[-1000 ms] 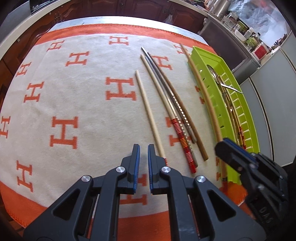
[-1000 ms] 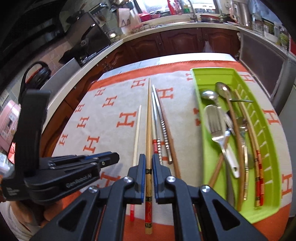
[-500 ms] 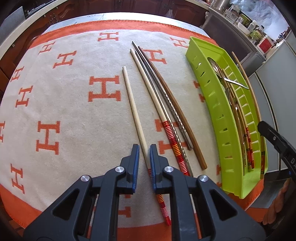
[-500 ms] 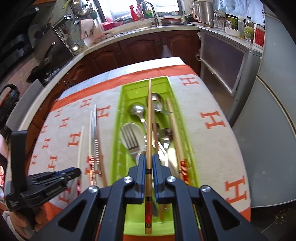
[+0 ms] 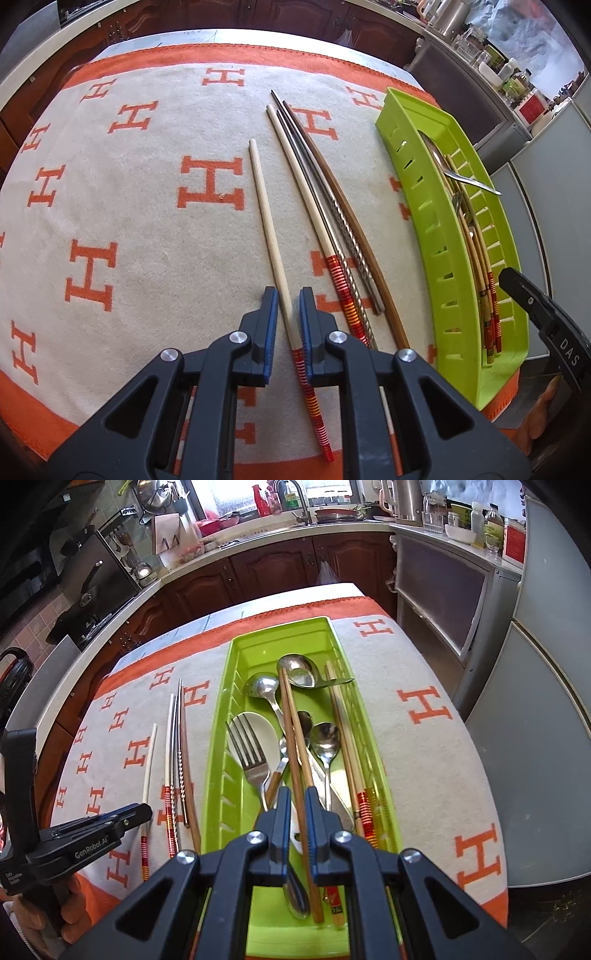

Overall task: Organize utensils
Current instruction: 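Drop the chopstick into the tray with the right tool while the left tool grasps a pale chopstick, then carry the pale chopstick into the tray with the left tool while the right tool returns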

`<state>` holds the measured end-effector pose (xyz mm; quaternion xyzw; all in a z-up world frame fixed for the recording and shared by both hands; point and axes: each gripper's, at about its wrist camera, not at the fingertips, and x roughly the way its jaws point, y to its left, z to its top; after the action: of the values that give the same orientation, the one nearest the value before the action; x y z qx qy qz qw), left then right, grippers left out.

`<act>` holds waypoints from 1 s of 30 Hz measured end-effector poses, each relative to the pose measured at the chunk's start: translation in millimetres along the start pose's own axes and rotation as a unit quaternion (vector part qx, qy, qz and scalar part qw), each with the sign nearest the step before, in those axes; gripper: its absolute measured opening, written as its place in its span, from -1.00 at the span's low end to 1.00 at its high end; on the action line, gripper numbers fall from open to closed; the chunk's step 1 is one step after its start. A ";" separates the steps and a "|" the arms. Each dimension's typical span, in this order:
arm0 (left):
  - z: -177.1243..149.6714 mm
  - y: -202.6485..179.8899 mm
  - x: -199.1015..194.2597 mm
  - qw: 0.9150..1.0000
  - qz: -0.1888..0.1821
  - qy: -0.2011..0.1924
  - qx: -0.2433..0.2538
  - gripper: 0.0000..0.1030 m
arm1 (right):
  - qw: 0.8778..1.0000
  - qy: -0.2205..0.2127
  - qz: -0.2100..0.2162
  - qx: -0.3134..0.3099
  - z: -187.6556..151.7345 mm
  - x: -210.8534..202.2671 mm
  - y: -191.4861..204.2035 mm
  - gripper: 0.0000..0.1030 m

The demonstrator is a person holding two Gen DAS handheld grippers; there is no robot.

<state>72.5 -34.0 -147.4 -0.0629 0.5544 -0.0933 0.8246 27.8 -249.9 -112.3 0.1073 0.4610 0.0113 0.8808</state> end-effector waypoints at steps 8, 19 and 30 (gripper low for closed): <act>0.6 -4.9 2.1 0.999 0.022 -0.028 -0.007 -0.82 | 1.000 -0.004 0.008 0.007 -5.2 -2.3 1.7 -0.85; -2.4 -10.6 4.1 0.998 0.055 -0.039 -0.016 -0.91 | 1.000 -0.001 0.016 0.015 -11.0 -5.6 0.1 -0.85; 11.0 -2.2 -22.8 0.999 -0.005 -0.030 -0.038 -0.94 | 0.999 -0.015 0.023 0.026 -12.9 -18.5 -6.5 -0.85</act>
<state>74.1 -31.0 -122.2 -0.1001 0.5324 -0.0745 0.8373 6.1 -256.2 -105.7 0.1411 0.4453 0.0178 0.8840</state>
